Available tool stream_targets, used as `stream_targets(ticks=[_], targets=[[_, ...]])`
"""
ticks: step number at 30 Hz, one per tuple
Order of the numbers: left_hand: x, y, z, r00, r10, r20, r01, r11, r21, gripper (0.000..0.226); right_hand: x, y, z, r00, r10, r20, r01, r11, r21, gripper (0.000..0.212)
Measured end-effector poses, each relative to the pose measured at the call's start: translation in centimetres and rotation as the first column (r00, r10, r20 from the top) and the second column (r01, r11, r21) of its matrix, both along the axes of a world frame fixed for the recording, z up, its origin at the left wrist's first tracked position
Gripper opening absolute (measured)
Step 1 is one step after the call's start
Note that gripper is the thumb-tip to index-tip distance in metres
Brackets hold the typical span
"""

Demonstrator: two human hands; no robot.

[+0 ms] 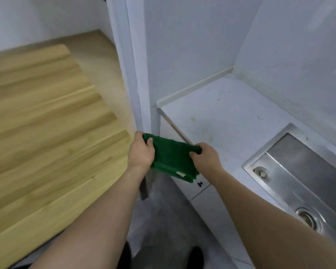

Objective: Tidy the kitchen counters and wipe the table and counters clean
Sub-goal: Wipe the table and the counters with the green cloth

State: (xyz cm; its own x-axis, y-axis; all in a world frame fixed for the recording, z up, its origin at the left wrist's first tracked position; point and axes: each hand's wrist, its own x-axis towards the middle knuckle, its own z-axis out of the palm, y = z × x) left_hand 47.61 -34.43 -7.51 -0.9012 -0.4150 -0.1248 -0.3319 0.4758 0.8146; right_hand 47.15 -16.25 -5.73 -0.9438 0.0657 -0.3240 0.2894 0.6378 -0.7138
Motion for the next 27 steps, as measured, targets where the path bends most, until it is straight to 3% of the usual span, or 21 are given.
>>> stream_targets(ticks=[4, 11, 19, 27], targets=[[-0.5, -9.0, -2.2, 0.993, -0.011, 0.115, 0.01, 1.0, 0.005, 0.027, -0.2, -8.7, -2.0, 0.996, 0.039, 0.085, -0.04, 0.999, 0.008, 0.007], [-1.8, -19.9, -5.8, 0.93, -0.062, 0.361, 0.063, 0.998, 0.01, 0.022, -2.2, -18.9, -5.3, 0.947, 0.1, 0.305, -0.088, 0.995, -0.051, 0.002], [-7.1, -26.7, -8.9, 0.928, -0.014, 0.372, 0.036, 0.998, -0.052, 0.033, -8.2, -25.8, -9.3, 0.87, 0.194, 0.453, -0.155, 0.98, -0.124, 0.019], [-14.9, -30.9, -10.7, 0.942, -0.035, 0.333, 0.059, 0.996, -0.064, 0.028, -15.2, -29.8, -11.1, 0.818, 0.337, 0.466, -0.31, 0.941, -0.136, 0.015]])
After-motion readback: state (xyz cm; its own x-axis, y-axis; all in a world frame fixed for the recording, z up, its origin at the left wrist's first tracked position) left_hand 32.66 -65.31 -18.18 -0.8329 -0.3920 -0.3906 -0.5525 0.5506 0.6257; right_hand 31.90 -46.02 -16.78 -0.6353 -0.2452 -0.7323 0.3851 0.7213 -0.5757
